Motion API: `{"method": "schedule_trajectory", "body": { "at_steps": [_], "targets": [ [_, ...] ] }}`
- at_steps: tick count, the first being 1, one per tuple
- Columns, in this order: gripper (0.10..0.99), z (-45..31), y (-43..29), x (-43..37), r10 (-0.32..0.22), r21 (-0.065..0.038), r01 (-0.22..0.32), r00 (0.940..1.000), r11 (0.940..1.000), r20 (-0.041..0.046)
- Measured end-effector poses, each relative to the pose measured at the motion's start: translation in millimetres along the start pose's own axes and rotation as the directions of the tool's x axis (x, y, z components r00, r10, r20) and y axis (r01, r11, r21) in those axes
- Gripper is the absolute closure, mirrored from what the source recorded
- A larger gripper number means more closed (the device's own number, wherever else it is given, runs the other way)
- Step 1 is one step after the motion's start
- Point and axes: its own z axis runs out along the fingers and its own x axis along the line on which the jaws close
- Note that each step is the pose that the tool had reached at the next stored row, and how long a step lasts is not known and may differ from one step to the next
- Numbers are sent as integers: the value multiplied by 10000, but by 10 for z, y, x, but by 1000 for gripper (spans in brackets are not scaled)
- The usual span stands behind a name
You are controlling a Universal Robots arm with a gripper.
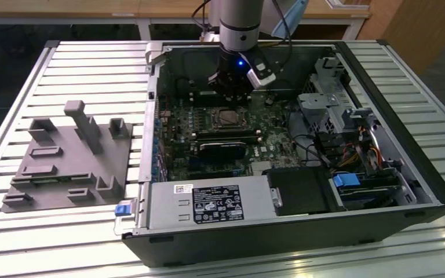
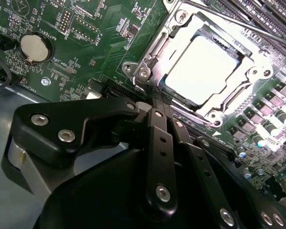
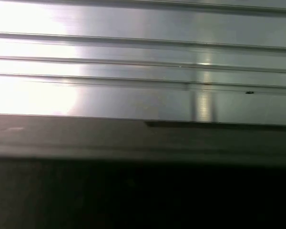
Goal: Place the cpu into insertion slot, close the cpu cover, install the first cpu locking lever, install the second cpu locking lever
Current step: 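Install the first cpu locking lever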
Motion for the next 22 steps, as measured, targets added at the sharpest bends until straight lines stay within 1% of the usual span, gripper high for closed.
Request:
{"method": "schedule_trajectory", "body": {
  "at_steps": [8,14,15,16,19,20,22],
  "targets": [
    [976,24,-1,-3,0,9,0,10000,10000,-6],
    [976,19,1,-7,0,-62,0,10000,10000,5],
    [976,7,5,-9,0,-80,0,10000,10000,16],
    [976,-22,6,-10,0,-76,0,10000,10000,12],
    [976,-129,4,-11,-1,-58,1,10000,10000,1],
    [976,-143,4,-11,-1,-58,1,10000,10000,1],
    [976,-143,1,-12,-2,-58,2,10000,10000,1]
  ]
}}
